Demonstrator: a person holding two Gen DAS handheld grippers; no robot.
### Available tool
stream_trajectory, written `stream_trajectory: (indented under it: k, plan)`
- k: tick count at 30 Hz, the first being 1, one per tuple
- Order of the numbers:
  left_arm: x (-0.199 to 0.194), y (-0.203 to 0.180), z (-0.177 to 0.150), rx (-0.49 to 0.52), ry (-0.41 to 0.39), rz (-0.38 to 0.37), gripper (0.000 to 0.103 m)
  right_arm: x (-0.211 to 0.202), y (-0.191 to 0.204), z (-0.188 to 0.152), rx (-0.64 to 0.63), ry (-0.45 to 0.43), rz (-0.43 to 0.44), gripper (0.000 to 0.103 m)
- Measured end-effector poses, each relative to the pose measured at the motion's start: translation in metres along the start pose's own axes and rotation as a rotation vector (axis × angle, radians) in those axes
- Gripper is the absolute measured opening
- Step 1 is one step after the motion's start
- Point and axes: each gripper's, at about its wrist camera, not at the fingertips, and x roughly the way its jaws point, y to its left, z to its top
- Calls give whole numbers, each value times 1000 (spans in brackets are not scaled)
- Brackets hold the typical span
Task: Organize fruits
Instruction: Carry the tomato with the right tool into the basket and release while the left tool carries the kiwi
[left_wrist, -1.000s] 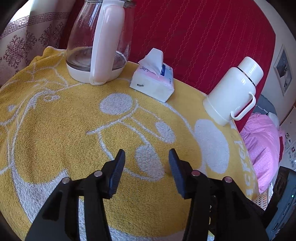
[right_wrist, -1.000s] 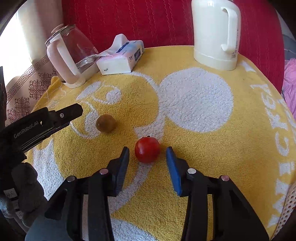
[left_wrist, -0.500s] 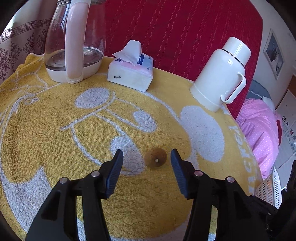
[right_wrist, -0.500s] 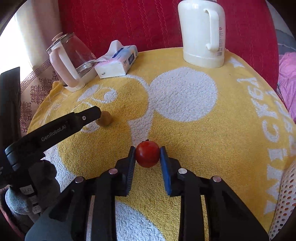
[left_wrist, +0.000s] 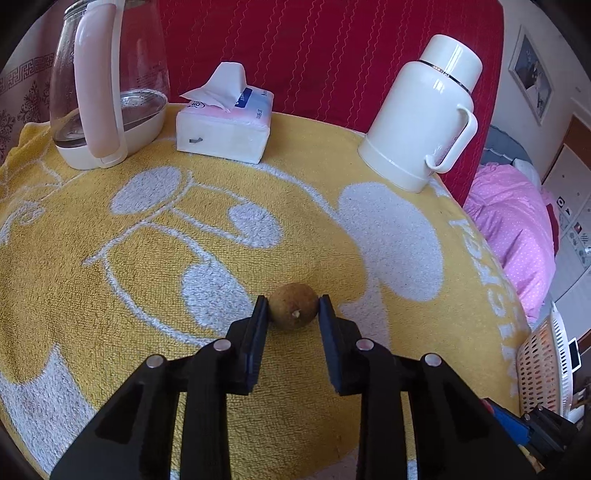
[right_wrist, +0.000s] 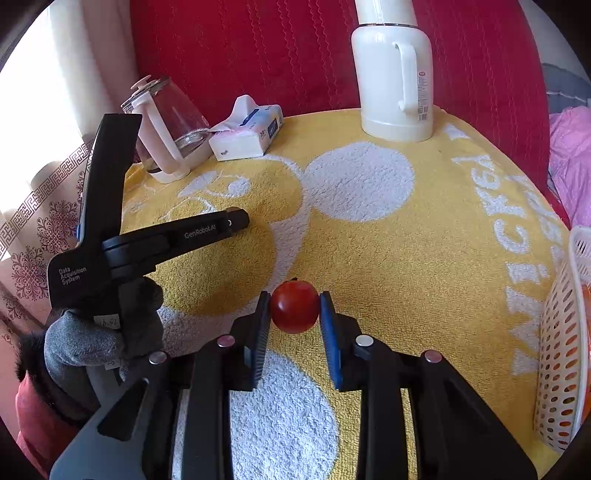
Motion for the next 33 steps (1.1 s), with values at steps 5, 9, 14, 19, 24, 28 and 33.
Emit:
stream_trajectory:
  k: [5,9,14,19,24,28,33]
  plan:
    - [-11,-6,-1,10,-30,-14,28,-21,-5,1,15,-41,-4,27]
    - [-23,-15,-3,20,-53,-31,28,-40,-12,-1,34,-74,-17,27]
    - [-36,-33,-9,62,-85,-38,28,-66,-31,-4,82,-118,-39,27]
    - [-46,-52,-15,112,-102,-58,28,-93,-55,-6,111,-151,-101,27]
    - [-51,-66,-20,141,-108,-67,28,-122,-92,-13,181,-180,-174,27]
    - [-52,-72,-23,152,-108,-74,28,-143,-124,-23,247,-196,-235,27]
    - [-54,-79,-26,168,-108,-80,28,-163,-159,-35,327,-210,-289,27]
